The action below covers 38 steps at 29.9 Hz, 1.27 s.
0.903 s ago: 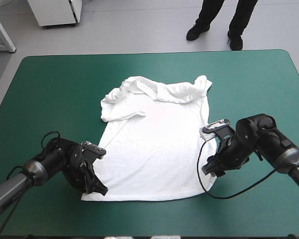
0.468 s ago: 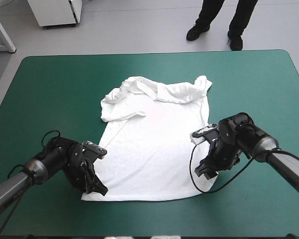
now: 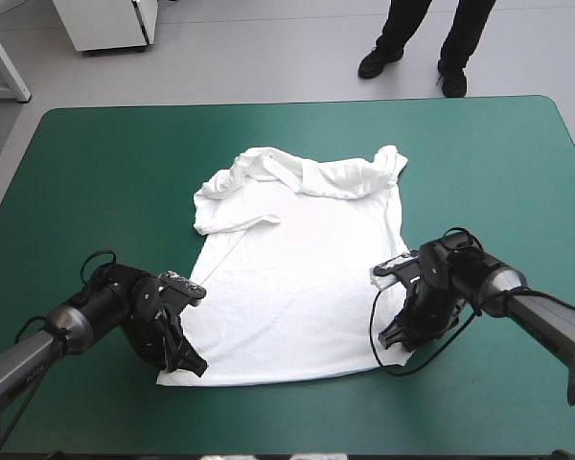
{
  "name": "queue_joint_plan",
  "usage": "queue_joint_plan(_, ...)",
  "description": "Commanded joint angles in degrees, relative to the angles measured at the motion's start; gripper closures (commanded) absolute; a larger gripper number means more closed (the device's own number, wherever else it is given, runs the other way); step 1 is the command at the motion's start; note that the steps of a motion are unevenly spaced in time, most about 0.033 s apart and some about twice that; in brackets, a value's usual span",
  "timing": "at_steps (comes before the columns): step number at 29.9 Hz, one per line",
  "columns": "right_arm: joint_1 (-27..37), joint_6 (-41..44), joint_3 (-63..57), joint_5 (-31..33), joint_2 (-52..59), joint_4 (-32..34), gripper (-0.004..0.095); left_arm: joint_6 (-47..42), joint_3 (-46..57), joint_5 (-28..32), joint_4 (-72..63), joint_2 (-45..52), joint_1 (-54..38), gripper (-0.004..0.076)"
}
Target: Fold the cloth
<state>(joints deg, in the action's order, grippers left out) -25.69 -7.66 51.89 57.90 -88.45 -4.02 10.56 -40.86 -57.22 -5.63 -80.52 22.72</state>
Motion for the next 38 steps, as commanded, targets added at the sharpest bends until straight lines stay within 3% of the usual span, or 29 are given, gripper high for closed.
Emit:
queue_joint_plan(1, -1.0, -1.8, -2.0, -3.8, -2.0, -7.7, 0.0674, 0.3, 2.8, 9.8, -8.3, -3.9, 0.6, 0.0734)
queue_joint_plan(7, -3.8, -1.8, -2.0, -6.8, -2.6, -9.0, 0.0926, 1.2, 2.8, 10.1, -8.3, -3.9, 0.6, 0.0734)
queue_joint_plan(12, -4.8, -0.2, -1.5, -6.9, -2.2, -8.6, 0.0921, 1.5, 2.1, 10.8, -8.2, -3.5, 0.6, 0.0734)
queue_joint_plan(22, -4.8, 6.9, 10.1, 1.4, 8.9, 0.8, 0.0921, 1.2, -8.7, 1.1, -7.3, 7.5, 0.6, 0.0734)
queue_joint_plan(31, -4.8, 9.8, 25.2, 9.6, 16.5, 6.8, 0.0921, -1.3, -27.5, -11.5, -1.8, 15.6, 0.5, 0.0734)
queue_joint_plan(38, -4.8, 10.6, 41.8, 11.6, 19.4, 12.4, 0.0921, -1.6, -50.2, -14.3, -0.8, 16.8, 0.5, 0.0734)
